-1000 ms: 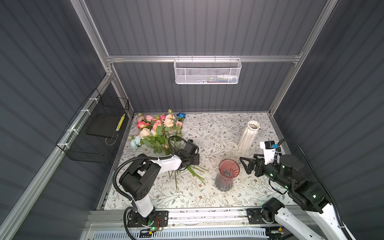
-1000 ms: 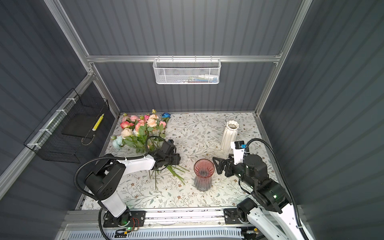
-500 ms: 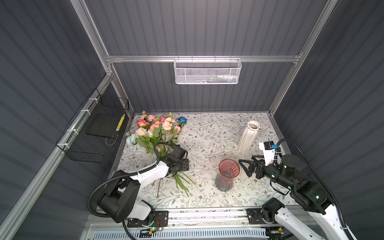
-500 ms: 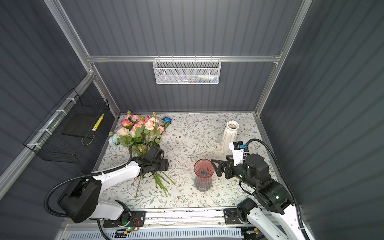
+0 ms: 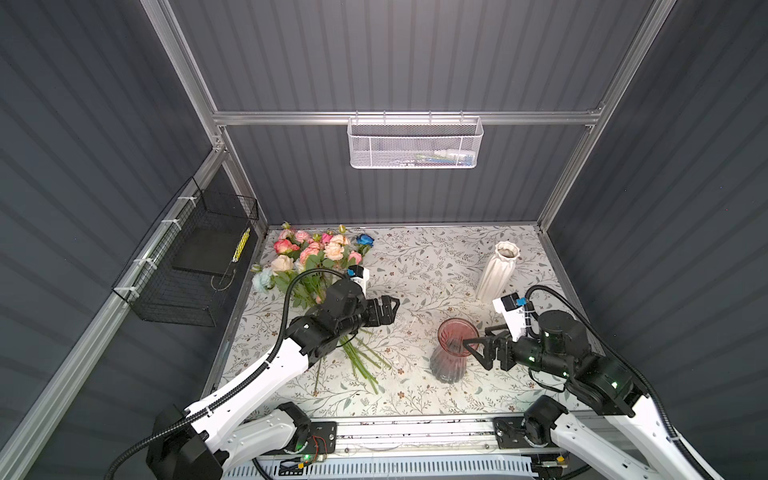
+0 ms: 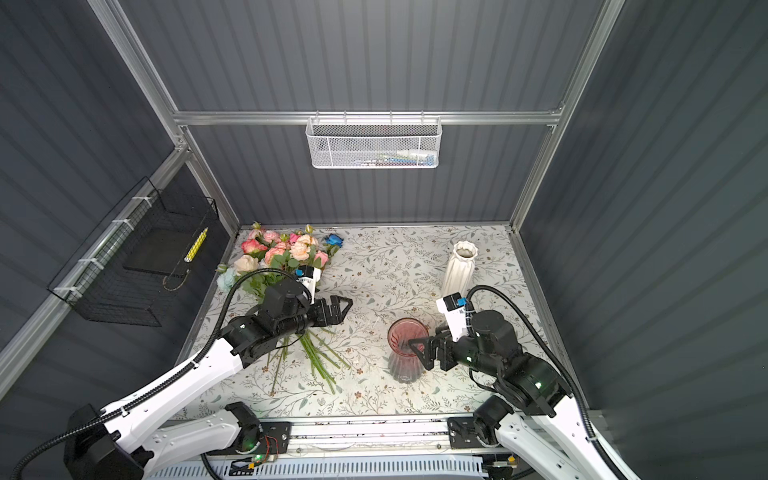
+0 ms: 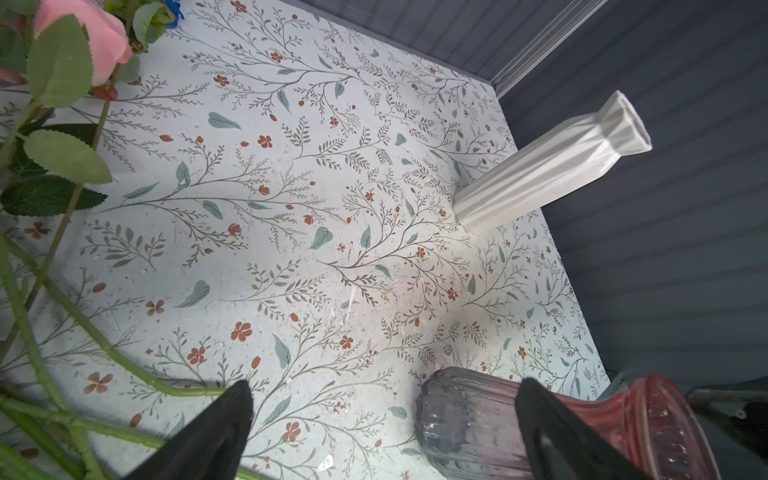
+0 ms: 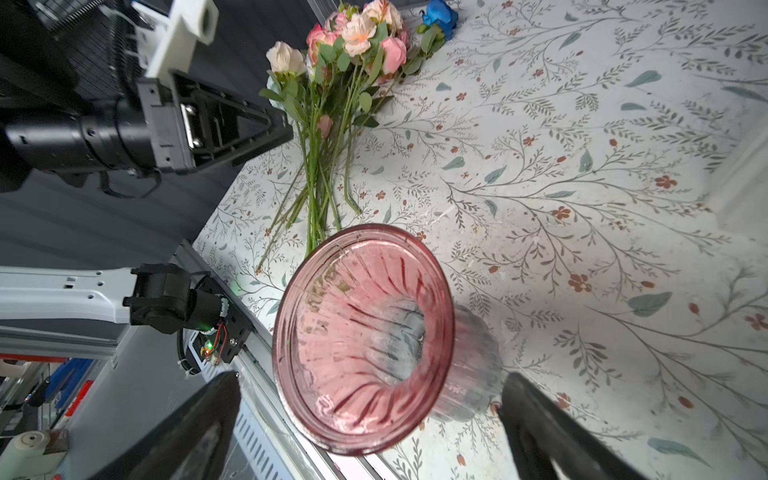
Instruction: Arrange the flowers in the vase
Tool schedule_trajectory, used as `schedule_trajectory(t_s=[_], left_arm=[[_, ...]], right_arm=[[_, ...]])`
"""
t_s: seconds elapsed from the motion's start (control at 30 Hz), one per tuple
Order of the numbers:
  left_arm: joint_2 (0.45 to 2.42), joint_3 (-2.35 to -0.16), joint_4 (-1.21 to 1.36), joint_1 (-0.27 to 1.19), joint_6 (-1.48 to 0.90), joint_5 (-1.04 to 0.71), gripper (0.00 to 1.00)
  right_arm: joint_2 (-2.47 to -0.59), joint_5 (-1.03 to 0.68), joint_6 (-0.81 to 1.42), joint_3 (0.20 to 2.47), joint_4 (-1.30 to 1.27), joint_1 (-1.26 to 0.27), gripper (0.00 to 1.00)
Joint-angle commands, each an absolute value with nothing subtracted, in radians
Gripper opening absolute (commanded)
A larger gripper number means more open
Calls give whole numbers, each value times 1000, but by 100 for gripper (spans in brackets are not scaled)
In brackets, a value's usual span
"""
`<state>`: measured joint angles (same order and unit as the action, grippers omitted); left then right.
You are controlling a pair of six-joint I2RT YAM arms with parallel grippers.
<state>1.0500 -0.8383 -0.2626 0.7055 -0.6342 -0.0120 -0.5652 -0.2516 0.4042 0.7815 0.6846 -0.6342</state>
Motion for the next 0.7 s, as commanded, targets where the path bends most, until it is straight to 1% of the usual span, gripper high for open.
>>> schedule_trajectory(t_s=[0.0, 0.13, 0.17, 0.23, 0.3, 0.4, 0.47, 0.6, 0.67], left_arm=[[999, -816, -285, 706, -646, -14, 100], [979, -810, -309, 706, -647, -7, 100], [975, -809, -312, 706, -650, -7, 100], [966, -810, -319, 706, -652, -6, 100], [953, -811, -330, 706, -653, -2, 100], [936, -819, -352, 706, -652, -1, 100], [925, -822, -362, 706, -652, -5, 100], [902, -826, -380, 706, -646, -2, 100], [893, -828, -392, 706, -645, 2, 100]], right_arm=[[-587, -143, 416, 769, 643, -665, 99], [-641, -56, 464, 785, 632, -678, 98], [-662, -49, 471, 796, 636, -680, 95], [-704, -36, 484, 820, 647, -681, 85], [-741, -15, 491, 843, 677, -682, 70], [-783, -13, 482, 870, 707, -682, 51], [-810, -20, 470, 886, 717, -682, 42], [-877, -54, 448, 931, 733, -681, 32], [-906, -72, 443, 944, 726, -683, 26]])
